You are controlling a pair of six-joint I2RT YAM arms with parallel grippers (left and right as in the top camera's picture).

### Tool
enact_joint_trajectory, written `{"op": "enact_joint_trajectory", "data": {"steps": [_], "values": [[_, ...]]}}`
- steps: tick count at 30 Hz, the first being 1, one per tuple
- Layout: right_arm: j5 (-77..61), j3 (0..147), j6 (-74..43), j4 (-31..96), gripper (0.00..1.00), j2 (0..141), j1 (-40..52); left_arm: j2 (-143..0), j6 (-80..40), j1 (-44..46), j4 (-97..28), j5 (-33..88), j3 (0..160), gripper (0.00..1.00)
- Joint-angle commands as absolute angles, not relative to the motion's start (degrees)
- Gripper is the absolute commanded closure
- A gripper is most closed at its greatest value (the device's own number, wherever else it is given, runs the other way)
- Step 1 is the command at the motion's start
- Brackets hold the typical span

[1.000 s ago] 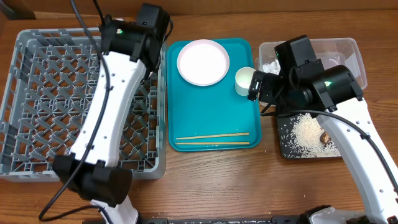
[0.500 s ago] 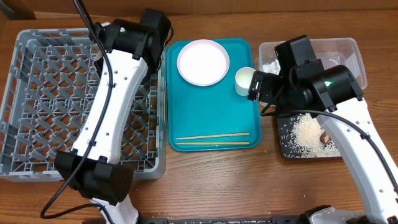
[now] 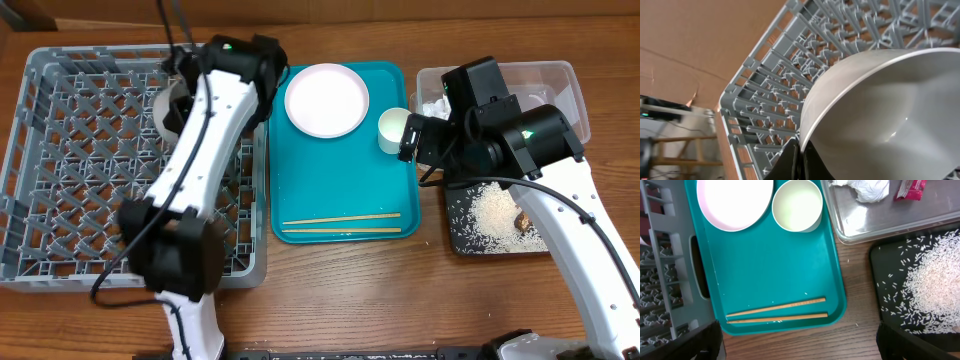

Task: Sort waste into correct bins and load items into the dishwasher
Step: 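Carry the white bowl into the rack beside the pink plate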

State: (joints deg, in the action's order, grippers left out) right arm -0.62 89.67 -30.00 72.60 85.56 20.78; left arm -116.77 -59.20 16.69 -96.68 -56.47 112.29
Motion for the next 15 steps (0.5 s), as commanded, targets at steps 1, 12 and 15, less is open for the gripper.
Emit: {"op": "enact_joint_trajectory", "data": {"steps": [1, 12, 15], "values": [[-0.03, 90.06, -30.04, 72.27, 0.00, 85.32, 20.93, -121.80, -61.30, 17.61, -96.84, -59.09, 111.79, 0.96], [-0.03, 90.06, -30.04, 72.27, 0.00, 85.32, 20.93, -125.91, -57.98, 18.96, -96.86, -59.61, 111.79, 0.96], [-0.03, 90.06, -30.04, 72.27, 0.00, 85.32, 20.93, -125.80, -48.29, 19.49, -96.86, -60.69, 111.81, 0.96]]}}
